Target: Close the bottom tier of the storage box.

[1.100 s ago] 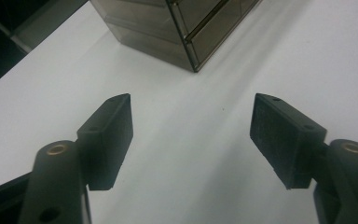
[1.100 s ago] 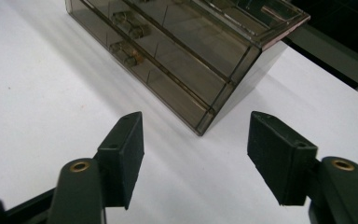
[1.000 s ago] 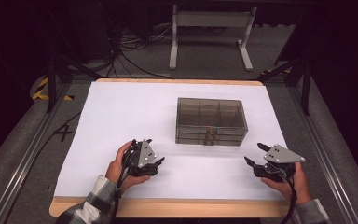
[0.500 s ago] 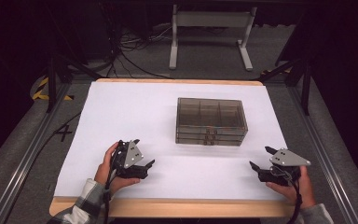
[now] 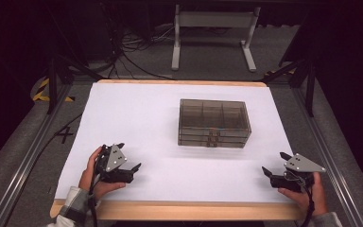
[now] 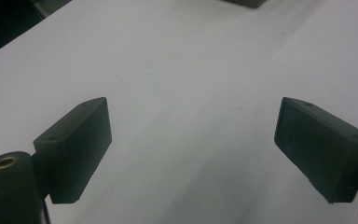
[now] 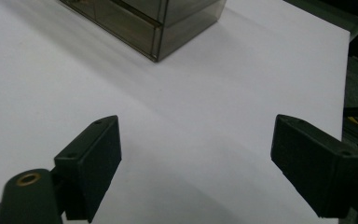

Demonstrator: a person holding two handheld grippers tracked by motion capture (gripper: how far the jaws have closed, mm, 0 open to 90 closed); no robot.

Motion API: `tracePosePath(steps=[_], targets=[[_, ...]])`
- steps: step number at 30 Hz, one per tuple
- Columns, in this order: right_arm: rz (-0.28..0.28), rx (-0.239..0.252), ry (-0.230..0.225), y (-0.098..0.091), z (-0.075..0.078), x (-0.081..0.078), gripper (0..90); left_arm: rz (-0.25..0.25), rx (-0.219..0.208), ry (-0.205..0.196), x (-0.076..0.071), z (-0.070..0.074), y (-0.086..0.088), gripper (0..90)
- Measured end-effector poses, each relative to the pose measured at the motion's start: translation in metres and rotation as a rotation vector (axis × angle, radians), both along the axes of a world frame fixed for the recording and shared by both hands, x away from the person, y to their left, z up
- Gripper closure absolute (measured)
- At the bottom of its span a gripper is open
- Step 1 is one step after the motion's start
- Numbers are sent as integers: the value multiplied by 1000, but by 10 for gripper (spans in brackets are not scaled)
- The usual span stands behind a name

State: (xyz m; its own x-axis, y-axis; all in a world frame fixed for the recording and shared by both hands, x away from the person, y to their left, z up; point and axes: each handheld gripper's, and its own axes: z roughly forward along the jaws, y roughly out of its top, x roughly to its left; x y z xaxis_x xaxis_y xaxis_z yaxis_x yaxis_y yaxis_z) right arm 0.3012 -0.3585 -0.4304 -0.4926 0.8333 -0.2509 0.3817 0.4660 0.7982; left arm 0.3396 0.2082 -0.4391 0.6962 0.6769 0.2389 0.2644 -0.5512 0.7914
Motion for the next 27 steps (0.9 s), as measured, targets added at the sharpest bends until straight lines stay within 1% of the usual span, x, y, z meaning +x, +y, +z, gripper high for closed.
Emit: tracePosePath(steps=[3, 7, 8, 10, 11, 13, 14, 15, 16, 17, 19, 20, 22, 24, 27], targets=[[-23, 11, 0, -6, -3, -1, 154, 17, -11, 9, 0, -4, 12, 107], [-58, 43, -7, -16, -6, -2, 145, 42, -34, 23, 1, -10, 30, 103], [-70, 51, -8, -19, -8, -3, 142, 51, -43, 22, 1, -11, 34, 103], [-81, 50, -10, -22, -11, -4, 142, 65, -77, 35, 1, -13, 44, 104], [-89, 59, -9, -24, -12, -4, 142, 72, -90, 40, 1, -14, 49, 103], [-104, 89, -28, -28, -11, -5, 141, 89, -121, 52, 1, -18, 60, 102], [-114, 101, -29, -29, -11, -5, 140, 98, -161, 60, 1, -18, 65, 99], [-118, 111, -23, -30, -11, -5, 137, 104, -200, 56, 0, -17, 69, 99], [-123, 119, -19, -31, -12, -4, 136, 111, -217, 56, 0, -17, 73, 99], [-133, 127, -17, -32, -12, -4, 136, 115, -240, 67, -1, -18, 76, 99], [-147, 140, -15, -34, -12, -3, 136, 124, -308, 62, -1, -18, 83, 97], [-157, 150, -13, -35, -13, -3, 136, 128, -330, 66, -1, -18, 86, 97], [-171, 160, -13, -36, -13, -3, 135, 142, -349, 66, -1, -18, 87, 95], [-176, 167, -20, -37, -13, -3, 135, 148, -343, 67, -1, -18, 87, 94], [-188, 160, -24, -36, -14, -3, 135, 154, -340, 65, -1, -18, 86, 93]])
